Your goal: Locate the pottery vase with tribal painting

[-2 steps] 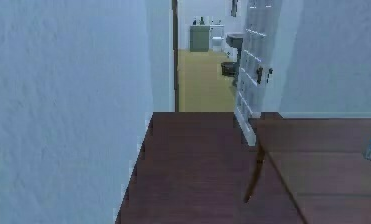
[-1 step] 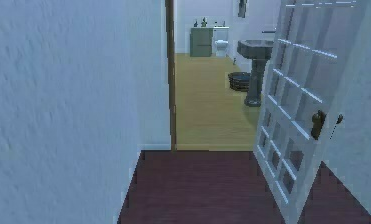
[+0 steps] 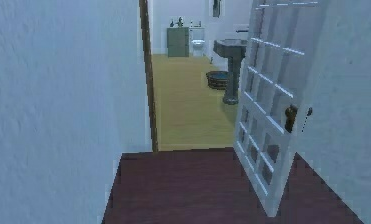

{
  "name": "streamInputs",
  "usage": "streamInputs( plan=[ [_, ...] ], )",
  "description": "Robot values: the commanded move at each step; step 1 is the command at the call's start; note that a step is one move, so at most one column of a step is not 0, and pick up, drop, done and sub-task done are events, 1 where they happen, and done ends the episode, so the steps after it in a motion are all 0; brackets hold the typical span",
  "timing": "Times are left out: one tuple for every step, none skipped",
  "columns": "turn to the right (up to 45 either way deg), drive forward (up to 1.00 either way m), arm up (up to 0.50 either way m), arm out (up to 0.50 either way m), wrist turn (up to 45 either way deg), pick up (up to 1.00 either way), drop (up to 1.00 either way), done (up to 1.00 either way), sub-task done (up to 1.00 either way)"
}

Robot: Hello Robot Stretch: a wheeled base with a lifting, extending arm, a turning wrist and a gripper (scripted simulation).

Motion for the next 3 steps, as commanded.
streamInputs(
  plan=[
    [0.0, 0.45, 0.0, 0.0, 0.0, 0.0, 0.0, 0.0, 0.0],
    [-3.0, 0.0, 0.0, 0.0, 0.0, 0.0, 0.0, 0.0, 0.0],
    [0.0, 1.0, 0.0, 0.0, 0.0, 0.0, 0.0, 0.0, 0.0]
  ],
)
